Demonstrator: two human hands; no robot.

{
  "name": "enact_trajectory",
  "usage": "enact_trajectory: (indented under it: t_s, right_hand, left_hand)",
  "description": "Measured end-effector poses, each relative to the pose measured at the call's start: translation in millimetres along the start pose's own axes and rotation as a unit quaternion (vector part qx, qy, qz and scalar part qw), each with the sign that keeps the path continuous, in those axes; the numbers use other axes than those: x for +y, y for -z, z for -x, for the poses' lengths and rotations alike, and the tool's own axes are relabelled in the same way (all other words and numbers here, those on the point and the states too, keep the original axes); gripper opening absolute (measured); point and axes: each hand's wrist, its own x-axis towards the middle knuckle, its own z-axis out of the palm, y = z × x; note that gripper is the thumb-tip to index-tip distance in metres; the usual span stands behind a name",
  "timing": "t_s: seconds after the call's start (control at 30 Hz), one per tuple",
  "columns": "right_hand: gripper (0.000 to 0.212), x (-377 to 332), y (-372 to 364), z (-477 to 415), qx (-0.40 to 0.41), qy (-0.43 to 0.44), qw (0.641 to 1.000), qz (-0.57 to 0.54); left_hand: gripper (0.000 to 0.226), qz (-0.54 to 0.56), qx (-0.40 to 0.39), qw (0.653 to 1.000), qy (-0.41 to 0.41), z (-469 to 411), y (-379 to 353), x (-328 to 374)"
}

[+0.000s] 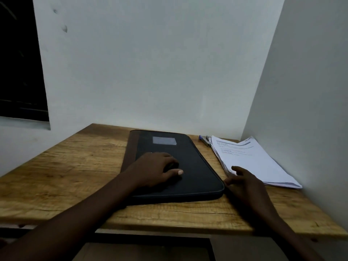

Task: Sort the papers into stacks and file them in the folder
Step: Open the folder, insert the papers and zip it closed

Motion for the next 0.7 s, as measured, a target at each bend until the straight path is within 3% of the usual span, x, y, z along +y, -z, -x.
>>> enact_trajectory:
  t_s: [0.27, 0.5, 0.7]
  right_hand:
    - [0.018, -20.8, -10.5, 37.0, 0.071, -0.073, 0.995, 0.001]
    - [0.017, -56.1, -33.6, 59.7, 0.136, -0.073, 0.988, 0.022]
    - [0.014, -87.6, -61.8, 65.5, 0.185, -0.057, 0.981, -0.015]
  left_hand:
    - [0.051, -0.047, -0.030, 0.998, 0.016, -2.7, 0.1, 7.3]
    - [0.042, -0.098, -0.095, 0.990, 0.035, -9.0, -0.6, 24.2]
    - [0.040, -0.047, -0.048, 0.997, 0.035, -8.2, -8.0, 40.4]
